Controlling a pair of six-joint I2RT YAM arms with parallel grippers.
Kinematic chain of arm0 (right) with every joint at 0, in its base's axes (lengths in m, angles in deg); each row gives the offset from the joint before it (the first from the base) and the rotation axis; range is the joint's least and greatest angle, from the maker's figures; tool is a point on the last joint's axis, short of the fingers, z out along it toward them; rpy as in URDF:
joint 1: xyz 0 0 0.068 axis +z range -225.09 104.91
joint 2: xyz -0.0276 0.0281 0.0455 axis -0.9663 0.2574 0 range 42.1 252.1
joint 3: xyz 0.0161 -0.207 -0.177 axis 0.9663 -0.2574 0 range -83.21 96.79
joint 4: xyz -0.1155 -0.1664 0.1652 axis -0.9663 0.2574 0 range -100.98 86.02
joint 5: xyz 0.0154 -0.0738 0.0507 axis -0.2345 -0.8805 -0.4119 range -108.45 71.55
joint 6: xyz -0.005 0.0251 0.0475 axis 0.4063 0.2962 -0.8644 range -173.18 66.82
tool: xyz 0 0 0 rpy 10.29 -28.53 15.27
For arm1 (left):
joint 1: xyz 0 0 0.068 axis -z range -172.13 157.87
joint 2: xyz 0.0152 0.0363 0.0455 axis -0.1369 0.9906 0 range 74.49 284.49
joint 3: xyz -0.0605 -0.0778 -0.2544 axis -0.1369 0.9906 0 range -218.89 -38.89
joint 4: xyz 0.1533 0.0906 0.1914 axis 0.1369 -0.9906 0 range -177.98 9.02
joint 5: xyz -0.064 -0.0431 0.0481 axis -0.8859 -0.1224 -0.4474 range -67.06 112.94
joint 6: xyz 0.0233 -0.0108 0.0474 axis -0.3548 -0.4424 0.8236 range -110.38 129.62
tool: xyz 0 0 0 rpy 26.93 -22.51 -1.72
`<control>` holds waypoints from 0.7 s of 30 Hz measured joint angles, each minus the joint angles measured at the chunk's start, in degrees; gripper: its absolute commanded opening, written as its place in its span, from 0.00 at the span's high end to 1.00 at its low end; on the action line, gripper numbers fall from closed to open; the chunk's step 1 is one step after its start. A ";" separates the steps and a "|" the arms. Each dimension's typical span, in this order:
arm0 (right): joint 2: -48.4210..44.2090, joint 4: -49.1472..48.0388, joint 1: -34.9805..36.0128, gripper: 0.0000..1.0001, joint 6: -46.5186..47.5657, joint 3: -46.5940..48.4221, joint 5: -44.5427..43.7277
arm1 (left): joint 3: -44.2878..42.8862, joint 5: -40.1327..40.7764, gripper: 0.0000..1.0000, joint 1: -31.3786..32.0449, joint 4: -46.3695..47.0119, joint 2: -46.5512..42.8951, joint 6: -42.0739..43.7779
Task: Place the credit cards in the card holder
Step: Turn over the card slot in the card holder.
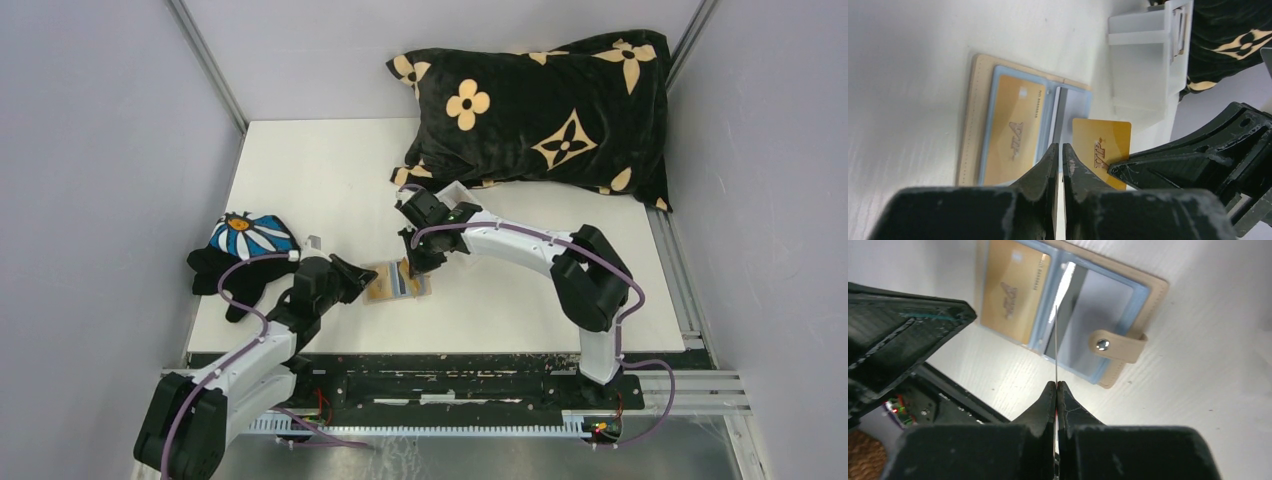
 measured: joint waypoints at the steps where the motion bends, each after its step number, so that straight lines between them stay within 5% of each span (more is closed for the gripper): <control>1: 0.63 0.98 0.13 0.99 0.57 0.52 -1.14 | 0.00 -0.04 0.90 0.11 -0.07 0.48 0.26; 21: 3.80 7.87 0.96 0.99 5.46 4.61 -15.04 | 0.00 -0.11 0.94 1.44 -1.55 9.49 1.77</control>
